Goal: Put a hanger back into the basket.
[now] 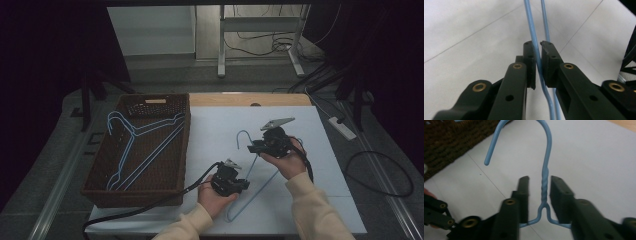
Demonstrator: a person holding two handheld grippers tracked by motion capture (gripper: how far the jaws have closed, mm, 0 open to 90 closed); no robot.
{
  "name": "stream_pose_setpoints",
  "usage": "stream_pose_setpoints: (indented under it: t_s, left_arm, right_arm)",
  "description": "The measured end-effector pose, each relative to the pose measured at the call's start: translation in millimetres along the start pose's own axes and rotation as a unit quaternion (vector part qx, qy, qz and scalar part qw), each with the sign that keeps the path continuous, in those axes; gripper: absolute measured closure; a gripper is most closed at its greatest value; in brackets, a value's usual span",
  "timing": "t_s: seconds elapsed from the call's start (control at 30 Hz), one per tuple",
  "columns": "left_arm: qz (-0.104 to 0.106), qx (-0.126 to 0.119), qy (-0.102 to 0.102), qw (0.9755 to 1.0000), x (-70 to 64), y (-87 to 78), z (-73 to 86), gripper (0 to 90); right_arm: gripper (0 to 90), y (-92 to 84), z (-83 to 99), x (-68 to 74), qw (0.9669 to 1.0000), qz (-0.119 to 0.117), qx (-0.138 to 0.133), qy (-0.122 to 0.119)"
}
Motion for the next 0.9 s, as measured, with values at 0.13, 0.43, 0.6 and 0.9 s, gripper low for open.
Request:
stream_pose_setpoints:
  t_s: [0.13,0.43,0.6,0.9]
  left_arm:
    - [0.005,-0.011,-0.005,0.9999,0.0,-1.2,-1.1,83.8]
    - [0.023,-0.033,-0.001,0.9992,-6.6,-6.6,-4.5,86.1]
    - [0.028,-0.043,0.004,0.9987,-11.4,-11.7,-7.0,86.3]
    - [0.040,-0.061,0.017,0.9972,-21.3,-26.2,-13.0,86.4]
  right_arm:
    - [48.3,-23.5,8.4,-6.8,0.9972,-0.008,-0.061,0.043]
    - [39.5,-69.6,59.6,-13.4,0.9858,-0.008,-0.143,0.087]
    - [38.5,-80.8,90.1,-12.5,0.9848,-0.010,-0.153,0.081]
    - [36.5,-81.4,115.9,-23.0,0.9822,0.003,-0.163,0.094]
Point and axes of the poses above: each handheld gripper's, and its own axes: y roughly forward along the jaws, z roughly out of its underside, x roughly to its left, the point moved 5 cm from there along y, roughly forward along the jaws, and after that the axes turned 11 degrees about z, right-handed, at the moved point
